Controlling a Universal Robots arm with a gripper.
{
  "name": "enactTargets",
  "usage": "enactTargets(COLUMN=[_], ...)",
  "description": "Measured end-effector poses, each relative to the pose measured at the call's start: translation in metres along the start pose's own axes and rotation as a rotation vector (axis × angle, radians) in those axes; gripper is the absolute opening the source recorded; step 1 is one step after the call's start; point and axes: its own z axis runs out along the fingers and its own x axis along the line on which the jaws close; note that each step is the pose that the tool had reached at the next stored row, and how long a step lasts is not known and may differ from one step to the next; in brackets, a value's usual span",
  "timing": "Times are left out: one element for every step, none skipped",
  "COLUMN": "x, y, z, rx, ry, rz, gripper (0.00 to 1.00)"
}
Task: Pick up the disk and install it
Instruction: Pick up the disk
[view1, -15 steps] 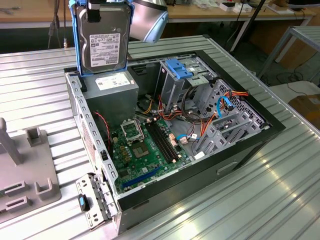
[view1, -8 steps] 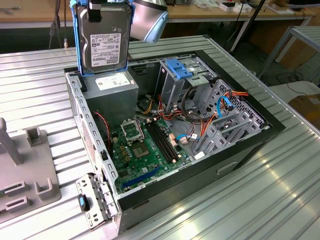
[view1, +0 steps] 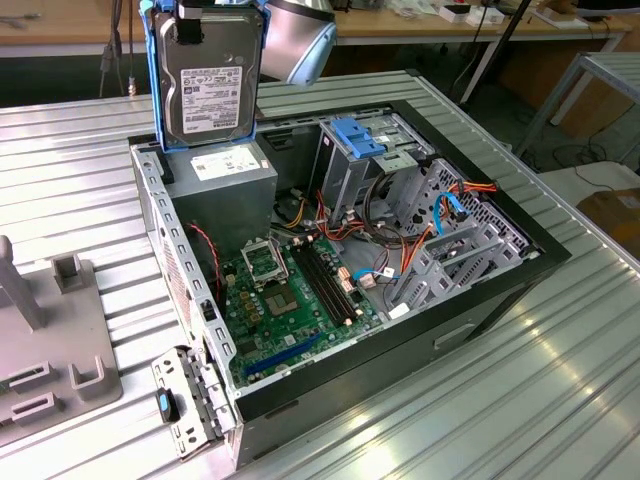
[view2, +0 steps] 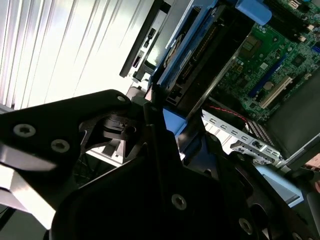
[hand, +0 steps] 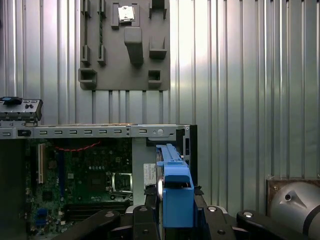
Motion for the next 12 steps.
enactTargets(x=[0.0012, 0.0043, 0.0100, 0.0163, 0.0197, 0.0227, 0.0257, 0.0286, 0.0326, 0.0419, 0.0468, 0.0520], y=[-0.0001, -0.0001, -0.0001, -0.0001, -0.0002, -0.0003, -0.0003, -0.0003, -0.0003, -0.0004, -0.0005, -0.0005], z=[-0.0001, -0.0002, -0.0005, -0.0007, -0.0008, -0.0010, -0.0011, -0.0013, -0.0014, -0.0018, -0.0020, -0.0023], rx=[-0.0001, 0.0000, -0.0001, 0.0001, 0.0001, 0.0000, 0.0000, 0.0000, 0.0001, 0.0000, 0.0001, 0.0000], ry=[0.0000, 0.0000, 0.0001, -0.0001, -0.0002, 0.0000, 0.0000, 0.0000, -0.0001, 0.0000, -0.0001, 0.0000], rz=[0.000, 0.000, 0.000, 0.000, 0.000, 0.000, 0.000, 0.000, 0.000, 0.000, 0.000, 0.000], gripper=[0.36, 0.36, 0.36, 0.36, 0.36, 0.36, 0.36, 0.36, 0.36, 0.36, 0.36, 0.36])
